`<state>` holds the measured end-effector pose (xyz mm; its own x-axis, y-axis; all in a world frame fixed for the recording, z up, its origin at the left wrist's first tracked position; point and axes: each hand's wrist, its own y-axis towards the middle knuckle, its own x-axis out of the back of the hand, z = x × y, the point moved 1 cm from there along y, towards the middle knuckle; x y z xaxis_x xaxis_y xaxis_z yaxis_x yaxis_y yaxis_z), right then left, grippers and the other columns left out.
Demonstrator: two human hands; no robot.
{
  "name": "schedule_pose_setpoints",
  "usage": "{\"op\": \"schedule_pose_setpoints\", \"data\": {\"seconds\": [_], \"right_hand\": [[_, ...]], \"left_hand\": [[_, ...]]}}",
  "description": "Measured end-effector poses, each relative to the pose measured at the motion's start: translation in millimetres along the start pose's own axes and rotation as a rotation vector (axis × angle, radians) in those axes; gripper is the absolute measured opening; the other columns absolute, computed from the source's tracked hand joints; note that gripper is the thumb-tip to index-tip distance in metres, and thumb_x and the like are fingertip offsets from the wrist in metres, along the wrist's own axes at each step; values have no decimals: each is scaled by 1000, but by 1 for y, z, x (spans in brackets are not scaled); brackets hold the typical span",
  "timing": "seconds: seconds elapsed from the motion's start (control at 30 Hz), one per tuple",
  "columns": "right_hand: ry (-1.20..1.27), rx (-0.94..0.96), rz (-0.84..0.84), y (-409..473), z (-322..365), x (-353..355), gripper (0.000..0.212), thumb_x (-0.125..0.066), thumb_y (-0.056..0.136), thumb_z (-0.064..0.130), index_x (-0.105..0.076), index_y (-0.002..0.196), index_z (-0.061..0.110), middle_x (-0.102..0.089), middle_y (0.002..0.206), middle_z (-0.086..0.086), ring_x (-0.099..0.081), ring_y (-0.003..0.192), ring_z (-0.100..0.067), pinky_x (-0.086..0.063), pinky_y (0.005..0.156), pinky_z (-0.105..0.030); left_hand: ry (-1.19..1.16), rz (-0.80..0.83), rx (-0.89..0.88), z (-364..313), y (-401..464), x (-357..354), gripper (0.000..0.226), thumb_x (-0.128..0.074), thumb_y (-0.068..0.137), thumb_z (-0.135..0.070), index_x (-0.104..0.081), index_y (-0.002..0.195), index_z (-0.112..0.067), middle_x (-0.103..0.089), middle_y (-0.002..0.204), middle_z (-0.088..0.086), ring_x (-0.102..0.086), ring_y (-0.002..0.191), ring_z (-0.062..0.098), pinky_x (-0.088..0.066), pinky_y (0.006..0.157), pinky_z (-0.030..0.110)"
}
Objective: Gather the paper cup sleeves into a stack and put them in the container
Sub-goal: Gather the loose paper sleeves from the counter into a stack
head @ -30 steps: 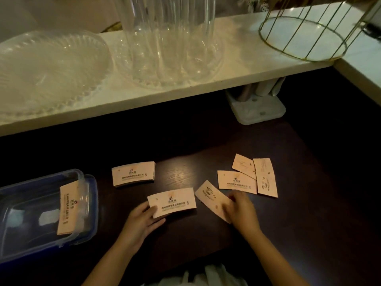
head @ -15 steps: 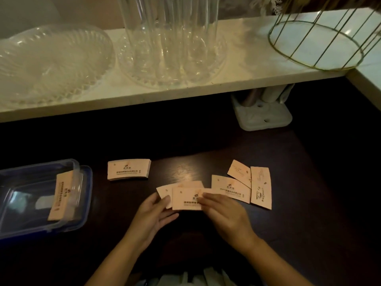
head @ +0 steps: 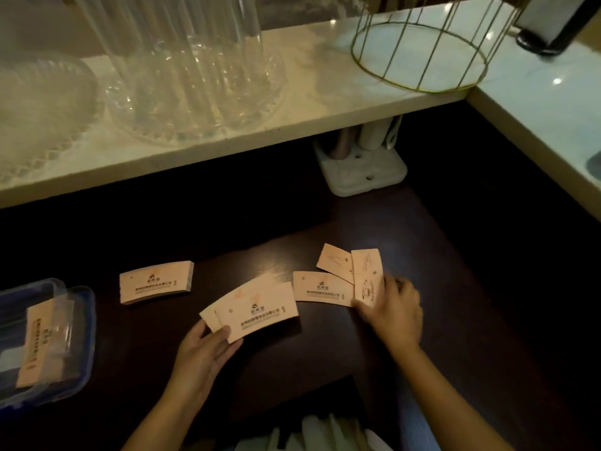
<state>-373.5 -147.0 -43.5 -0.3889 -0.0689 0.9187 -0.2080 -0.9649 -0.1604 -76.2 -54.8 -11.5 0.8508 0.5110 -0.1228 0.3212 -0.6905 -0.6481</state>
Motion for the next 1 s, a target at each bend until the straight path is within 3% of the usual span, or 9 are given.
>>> {"op": "schedule_pose_setpoints", "data": {"seconds": [0.13, 0.33, 0.47, 0.57, 0.7, 0.77, 0.87, 0.93, 1.0], "right_hand": [[-109, 145, 53, -1, 3, -12, 80, -65, 68, 59, -36, 135, 25, -39, 140, -6, -36, 118, -29, -42, 89, -45], [-162, 280, 45, -6, -7, -7, 61, -71, 72, 44, -54, 124, 16, -53, 132, -14, -51, 110, -35, -50, 80, -46], [-103, 302, -20, -14, -5, 6, 33, -68, 78, 32, -62, 104, 13, -69, 97, -9, -64, 83, -27, -53, 61, -37], [-7, 215, -117, -14, -11, 19, 14, -61, 84, 12, -64, 97, 7, -67, 67, -13, -61, 57, -32, -51, 49, -38], [378, -103, -152, -7, -12, 41, 4, -61, 81, 10, -64, 80, 12, -68, 69, -11, -62, 59, -25, -49, 53, -30], [719, -286, -46, -2, -3, 46, 13, -64, 78, 5, -58, 76, 16, -68, 78, -11, -66, 63, -19, -49, 50, -24], [1354, -447, 291, -5, 19, 47, 48, -59, 80, -10, -45, 113, 22, -69, 89, -12, -72, 70, -19, -59, 52, -29], [1538, -417, 497, -10, 35, 47, 85, -55, 78, -17, -27, 135, 39, -70, 92, -12, -72, 81, -24, -60, 59, -31], [1588, -315, 649, -15, 53, 49, 99, -54, 75, -20, -17, 139, 45, -66, 91, -14, -72, 82, -25, -59, 59, -30]], "left_hand": [[17, 9, 1, -3, 2, -5, 30, -52, 86, -2, -55, 111, -18, -70, 98, 9, -66, 92, 19, -50, 78, 35], [25, 8, -22, -9, 2, -5, 25, -52, 85, 0, -59, 95, -22, -72, 90, 8, -66, 88, 19, -48, 83, 39], [4, 11, -14, -10, 3, -8, 25, -52, 86, 0, -57, 104, -16, -69, 96, 10, -64, 91, 21, -47, 84, 39], [-3, 18, -18, -11, 4, -9, 31, -51, 86, 0, -53, 113, -15, -67, 100, 12, -63, 96, 23, -47, 86, 39], [3, 29, -20, -13, 6, -11, 34, -51, 86, 0, -51, 117, -14, -66, 103, 12, -62, 96, 23, -46, 85, 39], [-5, 24, -7, -13, 7, -12, 36, -52, 86, -1, -50, 119, -15, -65, 105, 12, -62, 97, 23, -47, 85, 39], [-22, 15, 7, -14, 8, -15, 36, -53, 85, -2, -51, 118, -16, -65, 107, 11, -62, 98, 23, -49, 81, 37], [-20, 21, -7, -16, 6, -17, 29, -53, 85, -3, -54, 110, -18, -66, 104, 11, -63, 97, 22, -50, 77, 35], [-12, 34, -35, -19, 3, -19, 25, -53, 85, -3, -57, 101, -21, -68, 102, 10, -64, 95, 21, -51, 75, 33]]}}
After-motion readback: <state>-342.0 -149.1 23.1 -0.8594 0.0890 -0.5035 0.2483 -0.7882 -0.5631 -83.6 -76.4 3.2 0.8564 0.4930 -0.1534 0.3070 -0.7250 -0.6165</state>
